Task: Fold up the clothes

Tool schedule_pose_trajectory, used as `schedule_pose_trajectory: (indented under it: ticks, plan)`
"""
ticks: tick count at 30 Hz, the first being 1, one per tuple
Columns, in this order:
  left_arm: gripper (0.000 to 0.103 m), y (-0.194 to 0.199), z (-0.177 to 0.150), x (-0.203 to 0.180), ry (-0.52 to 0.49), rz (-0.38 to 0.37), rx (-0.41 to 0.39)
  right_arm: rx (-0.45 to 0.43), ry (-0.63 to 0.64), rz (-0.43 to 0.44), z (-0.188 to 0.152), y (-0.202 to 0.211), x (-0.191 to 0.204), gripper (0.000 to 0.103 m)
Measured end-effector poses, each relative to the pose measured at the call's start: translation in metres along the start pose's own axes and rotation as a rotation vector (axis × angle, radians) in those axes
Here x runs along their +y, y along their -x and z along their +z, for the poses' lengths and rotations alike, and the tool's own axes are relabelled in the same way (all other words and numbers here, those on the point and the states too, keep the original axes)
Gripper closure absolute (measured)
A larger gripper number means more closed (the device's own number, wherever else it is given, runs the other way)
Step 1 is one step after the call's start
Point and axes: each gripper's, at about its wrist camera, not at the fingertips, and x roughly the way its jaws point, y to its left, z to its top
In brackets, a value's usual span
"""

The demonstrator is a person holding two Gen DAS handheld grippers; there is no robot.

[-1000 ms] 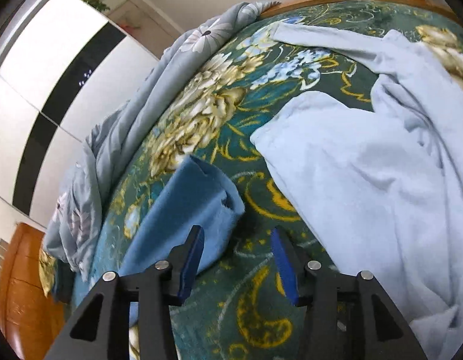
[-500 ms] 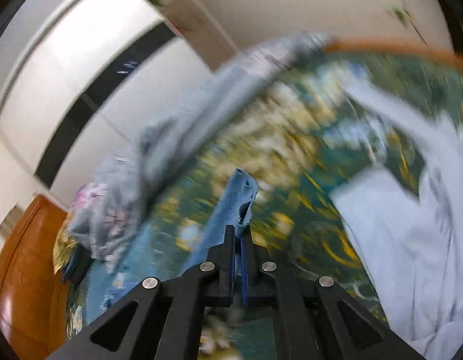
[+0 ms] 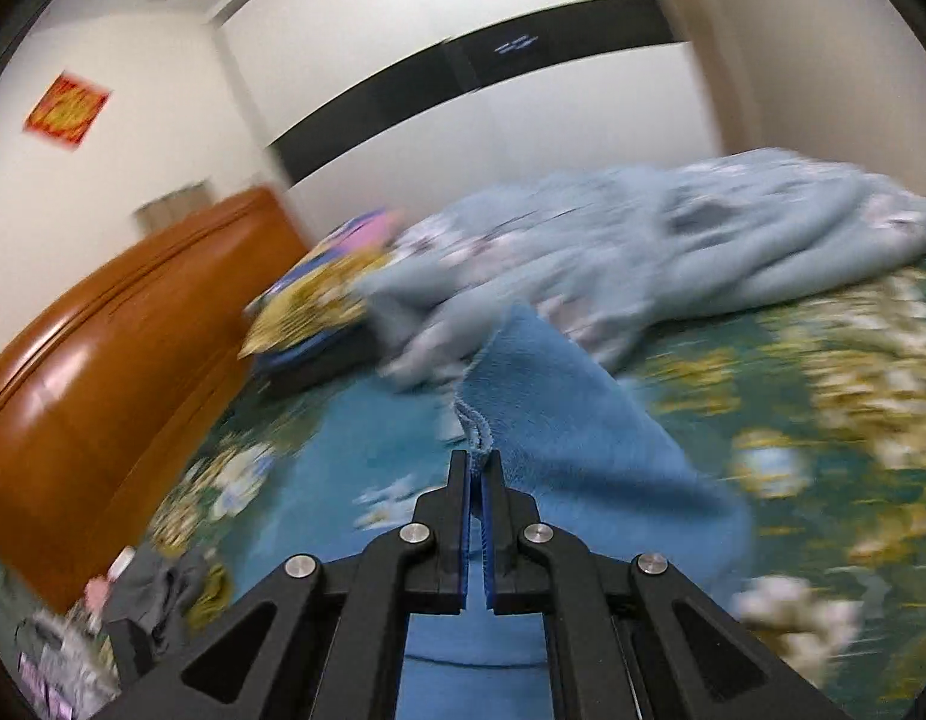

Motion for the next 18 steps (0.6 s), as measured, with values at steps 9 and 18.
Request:
schedule_pose_trajectory:
  ticks: [9, 18]
  plan:
    - [0.055, 0.004, -0.006, 0.013, 0.022, -0.027, 0.027, 0.340, -0.013, 0.155, -0.110, -0.150, 0.094, 0.100]
    - [0.055, -0.008, 0.002, 0.016, 0.033, -0.024, 0.043, 0.507, 0.101, 0.210, -0.155, -0.157, 0.105, 0.082]
